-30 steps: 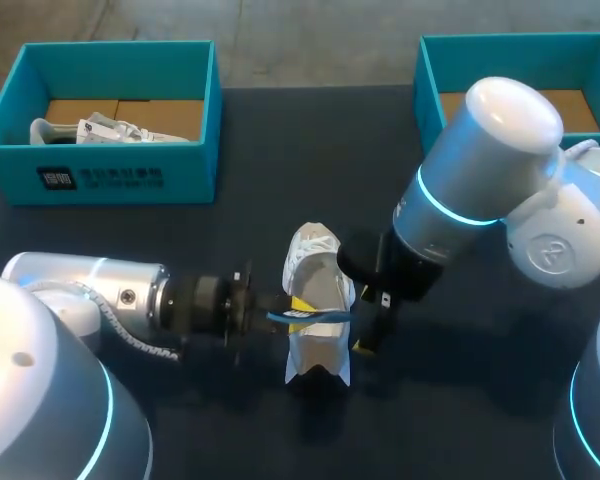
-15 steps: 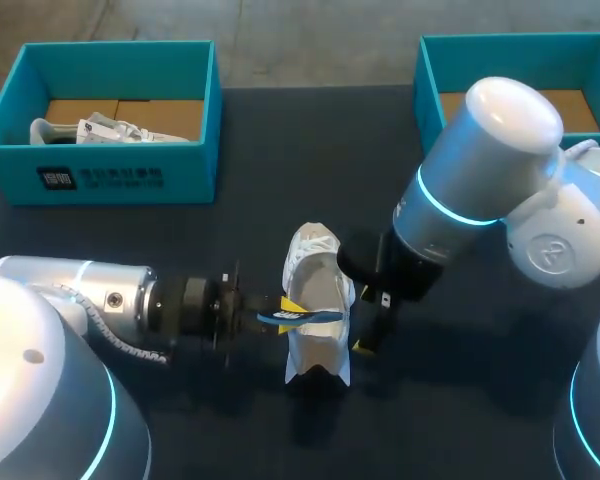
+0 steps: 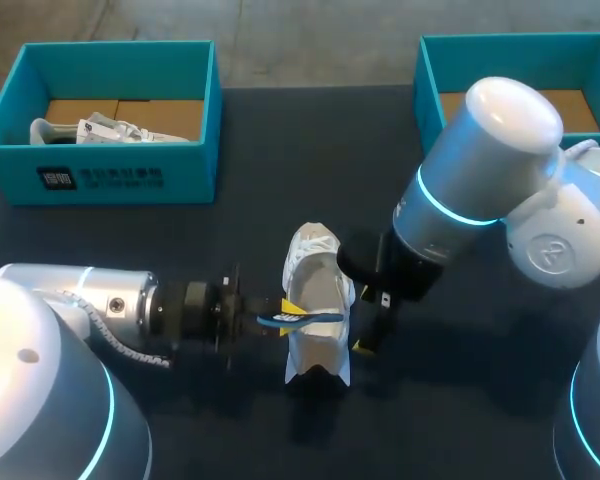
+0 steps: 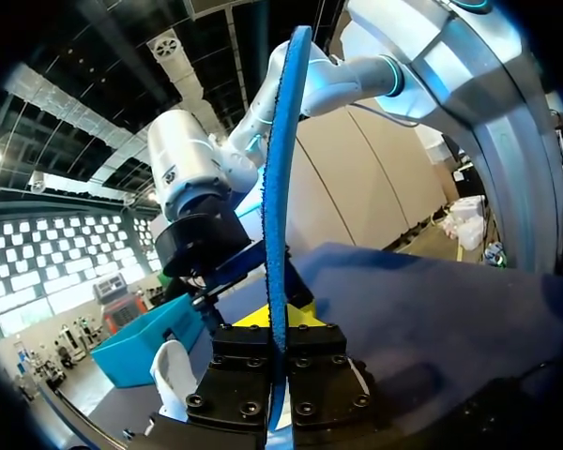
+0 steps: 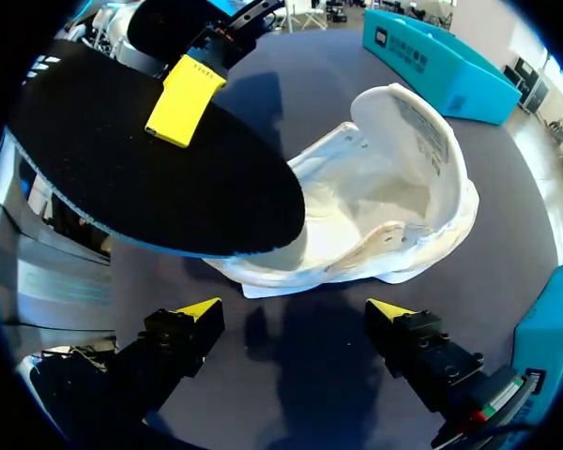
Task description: Take the shoe out of the shoebox, open the shoe tongue, remove and reinsert the insole, then place the shoe into the shoebox
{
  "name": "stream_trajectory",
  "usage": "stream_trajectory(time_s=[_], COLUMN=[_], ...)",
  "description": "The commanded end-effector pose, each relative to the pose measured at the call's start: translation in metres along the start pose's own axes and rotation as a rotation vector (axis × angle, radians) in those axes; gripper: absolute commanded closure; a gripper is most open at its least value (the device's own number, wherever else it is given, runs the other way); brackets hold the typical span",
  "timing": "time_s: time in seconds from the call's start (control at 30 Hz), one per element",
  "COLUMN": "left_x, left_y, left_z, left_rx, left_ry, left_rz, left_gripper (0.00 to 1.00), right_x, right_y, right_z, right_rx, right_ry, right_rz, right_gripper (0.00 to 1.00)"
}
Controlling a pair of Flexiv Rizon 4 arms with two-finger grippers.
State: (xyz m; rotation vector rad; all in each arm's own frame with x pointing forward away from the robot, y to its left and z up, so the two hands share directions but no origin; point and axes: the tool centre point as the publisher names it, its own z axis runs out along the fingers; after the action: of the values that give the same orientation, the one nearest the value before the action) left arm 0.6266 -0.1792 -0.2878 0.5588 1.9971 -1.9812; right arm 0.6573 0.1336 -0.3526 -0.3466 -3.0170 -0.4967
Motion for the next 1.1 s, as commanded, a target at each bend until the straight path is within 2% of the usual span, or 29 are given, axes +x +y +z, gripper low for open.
stream_trajectory(time_s=[0.03, 0.23, 0.83, 1.1], left_x=[0.000, 0.001, -0.005, -0.002], left_y=[0.003, -0.002, 0.023, 0.025], left_z=[0.005, 0.010, 0.008, 0.007], left_rx=[0.014, 0.023, -0.032, -0.047], left_ry=[-0.006, 0.003, -0.035, -0.025], left_rz=[-0.001, 0.009, -0.018, 0.013], left_gripper=[1.00, 1.00, 1.00, 1.00], right_x=[0.001, 0.001, 0.001, 0.001], right_y=[0.000, 0.000, 0.000, 0.000], right_z=[0.001, 0.001, 0.001, 0.001], right_rx=[0.002, 0.002, 0.002, 0.002], right_ry=[-0.004, -0.004, -0.004, -0.004], right_rz=[0.001, 0.001, 0.001, 0.001], right_gripper=[0.00, 0.00, 0.00, 0.00])
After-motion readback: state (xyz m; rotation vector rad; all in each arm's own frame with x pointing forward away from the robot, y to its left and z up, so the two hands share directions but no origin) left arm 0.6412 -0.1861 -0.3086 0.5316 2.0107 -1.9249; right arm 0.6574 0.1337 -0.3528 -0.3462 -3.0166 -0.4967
